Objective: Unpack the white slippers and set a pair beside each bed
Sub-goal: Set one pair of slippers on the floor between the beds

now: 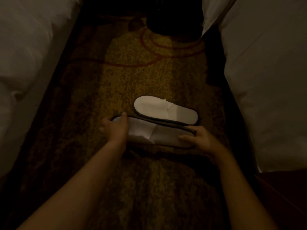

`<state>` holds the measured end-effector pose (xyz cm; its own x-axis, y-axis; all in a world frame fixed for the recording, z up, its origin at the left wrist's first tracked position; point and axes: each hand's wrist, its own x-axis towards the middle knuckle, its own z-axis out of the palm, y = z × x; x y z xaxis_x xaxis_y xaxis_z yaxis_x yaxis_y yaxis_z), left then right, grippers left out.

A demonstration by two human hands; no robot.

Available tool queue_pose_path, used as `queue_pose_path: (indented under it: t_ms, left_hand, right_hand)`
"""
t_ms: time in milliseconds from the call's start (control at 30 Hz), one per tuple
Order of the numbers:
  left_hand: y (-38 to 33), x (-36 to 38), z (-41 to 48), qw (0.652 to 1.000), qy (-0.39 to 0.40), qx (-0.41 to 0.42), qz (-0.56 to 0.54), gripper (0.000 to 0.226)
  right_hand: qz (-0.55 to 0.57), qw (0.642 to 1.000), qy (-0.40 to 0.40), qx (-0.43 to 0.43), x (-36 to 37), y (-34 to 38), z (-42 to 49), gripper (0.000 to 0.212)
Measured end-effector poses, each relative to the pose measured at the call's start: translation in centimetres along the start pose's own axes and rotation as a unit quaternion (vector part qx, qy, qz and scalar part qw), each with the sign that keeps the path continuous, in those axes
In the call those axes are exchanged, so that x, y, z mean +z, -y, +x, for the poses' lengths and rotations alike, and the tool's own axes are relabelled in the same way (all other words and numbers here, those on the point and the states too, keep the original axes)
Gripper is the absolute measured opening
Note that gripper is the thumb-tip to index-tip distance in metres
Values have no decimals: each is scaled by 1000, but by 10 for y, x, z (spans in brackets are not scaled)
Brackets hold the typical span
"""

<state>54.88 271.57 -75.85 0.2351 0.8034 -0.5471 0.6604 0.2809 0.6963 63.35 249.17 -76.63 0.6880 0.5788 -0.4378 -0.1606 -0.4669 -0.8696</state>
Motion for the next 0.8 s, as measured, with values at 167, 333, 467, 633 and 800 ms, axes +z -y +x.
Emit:
queue_pose_path:
  t_ms: [167,333,467,633,800]
  left_hand:
    - [20,-15,19,983,83,92,136,43]
    - [51,-3,21,971,137,74,183,36]
    - [67,10,20,952,119,87,267,39]
    - [73,18,15,937,73,115,323,40]
    - [76,18,12,930,80,123,336,40]
  right_hand:
    - [83,989,62,105,-4,-18,-4,24]
    - [-48,982,1,182,3,-46,-5,36]
    - [-208,957,-58,194,3,-57,-4,43]
    - [-284,936,-109,176,-3,-64,-3,37]
    - [-266,938,-133,178,-3,-74,-2,38]
